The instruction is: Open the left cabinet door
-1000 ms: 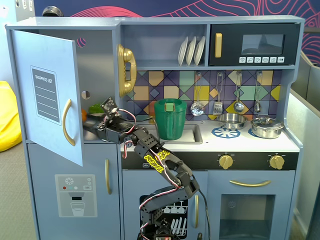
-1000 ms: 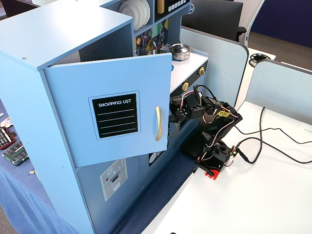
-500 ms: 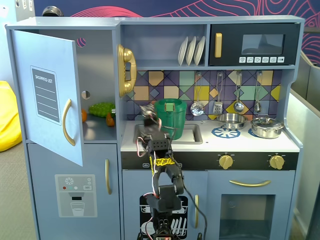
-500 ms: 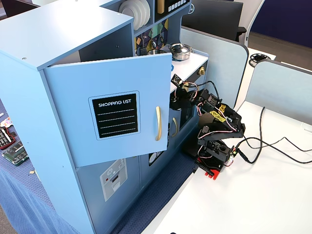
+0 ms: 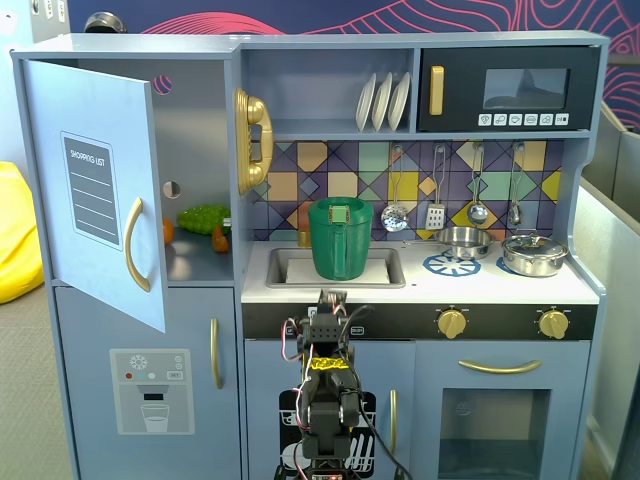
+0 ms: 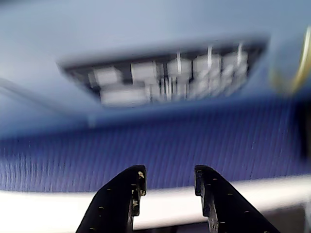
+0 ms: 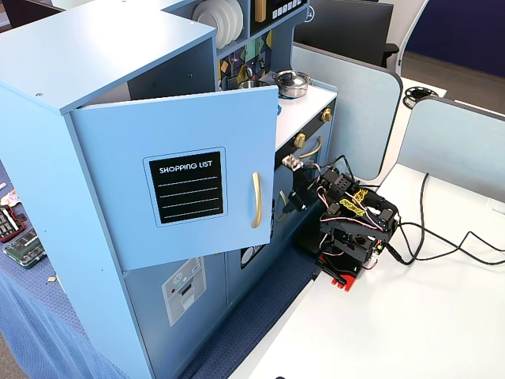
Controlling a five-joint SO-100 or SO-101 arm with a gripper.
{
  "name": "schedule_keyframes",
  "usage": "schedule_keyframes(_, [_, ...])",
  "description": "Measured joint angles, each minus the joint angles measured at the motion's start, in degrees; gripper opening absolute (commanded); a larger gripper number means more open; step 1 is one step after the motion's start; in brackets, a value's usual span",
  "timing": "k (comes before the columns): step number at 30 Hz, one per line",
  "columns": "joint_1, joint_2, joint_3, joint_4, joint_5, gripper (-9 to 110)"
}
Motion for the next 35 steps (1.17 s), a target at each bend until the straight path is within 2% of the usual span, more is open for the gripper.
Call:
schedule_keyframes(9, [1.6,5.3,13.4,0.9,1.1,0])
schedule_keyframes(17, [1.6,9.6,13.8,6.7,2.3,0])
schedule_keyframes(27, [1.6,12.4,13.8,8.3,2.2,0])
schedule_keyframes(35, [1.6,12.5,13.5,9.8,-2.5,0])
